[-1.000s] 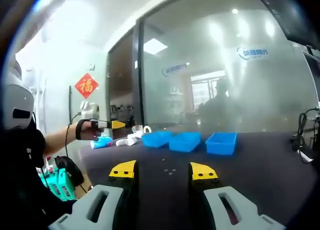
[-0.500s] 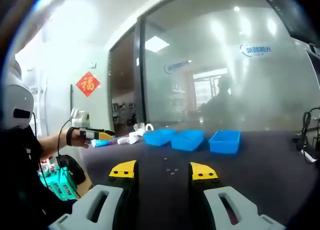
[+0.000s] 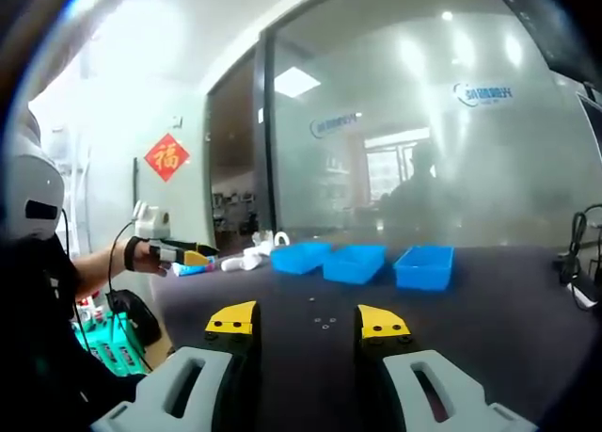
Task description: Sort the screws, nuts, and washers into the corresponding bins
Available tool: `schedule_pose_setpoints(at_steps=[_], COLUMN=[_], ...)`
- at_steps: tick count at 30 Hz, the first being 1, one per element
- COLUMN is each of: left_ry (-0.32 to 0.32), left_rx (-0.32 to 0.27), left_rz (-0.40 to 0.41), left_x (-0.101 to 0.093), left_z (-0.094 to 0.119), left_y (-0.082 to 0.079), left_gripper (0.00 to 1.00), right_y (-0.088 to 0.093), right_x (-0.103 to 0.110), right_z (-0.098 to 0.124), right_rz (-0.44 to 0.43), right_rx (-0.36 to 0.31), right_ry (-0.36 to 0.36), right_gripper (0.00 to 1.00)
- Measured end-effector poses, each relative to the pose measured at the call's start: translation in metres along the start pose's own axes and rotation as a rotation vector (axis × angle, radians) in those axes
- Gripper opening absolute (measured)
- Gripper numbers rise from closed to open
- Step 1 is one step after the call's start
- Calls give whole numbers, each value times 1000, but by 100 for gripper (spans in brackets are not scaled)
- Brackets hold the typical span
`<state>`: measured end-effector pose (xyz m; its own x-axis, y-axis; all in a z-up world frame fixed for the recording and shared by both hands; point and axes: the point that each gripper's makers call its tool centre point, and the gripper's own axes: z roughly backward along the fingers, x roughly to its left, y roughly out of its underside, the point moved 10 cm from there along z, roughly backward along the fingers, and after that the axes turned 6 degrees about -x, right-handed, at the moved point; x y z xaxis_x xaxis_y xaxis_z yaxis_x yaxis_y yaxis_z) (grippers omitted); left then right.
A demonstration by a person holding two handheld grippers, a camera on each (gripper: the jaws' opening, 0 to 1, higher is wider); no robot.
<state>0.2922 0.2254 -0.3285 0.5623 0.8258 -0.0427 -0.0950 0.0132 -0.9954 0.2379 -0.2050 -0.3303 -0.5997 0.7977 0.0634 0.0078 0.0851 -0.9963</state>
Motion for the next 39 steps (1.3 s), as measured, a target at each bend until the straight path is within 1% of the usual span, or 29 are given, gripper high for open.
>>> schedule_pose_setpoints(at_steps=[10,19,23,31,35,38,39], left_ry=[50,111,129,136,164,200,209], left_rx=[30,84,99,125,139,147,162], left_rz=[-31,-67,-50,-63,-74,-88,-87], left_x=[-10,-16,-16,-11,-9,-6,-5], left_z=[-2,-9,-16,-31,-41,-53,-57], left_y=[-4,-6,-7,-10,-14,-16,-16], left_gripper=[48,48,48,48,48,48,48], right_y=[0,0,1,0,0,0,0], right_x=[0,-2,-3,-7,-7,-7,-7], right_z=[4,8,10,13,12,12,12], right_rz=[-2,-7,-10,-10,-7,-8,-8], right_rx=[-8,-17,-19,-20,-18,-18,-17], right_ry=[4,8,12,22,23,23,23], right_gripper=[35,35,35,35,35,35,35])
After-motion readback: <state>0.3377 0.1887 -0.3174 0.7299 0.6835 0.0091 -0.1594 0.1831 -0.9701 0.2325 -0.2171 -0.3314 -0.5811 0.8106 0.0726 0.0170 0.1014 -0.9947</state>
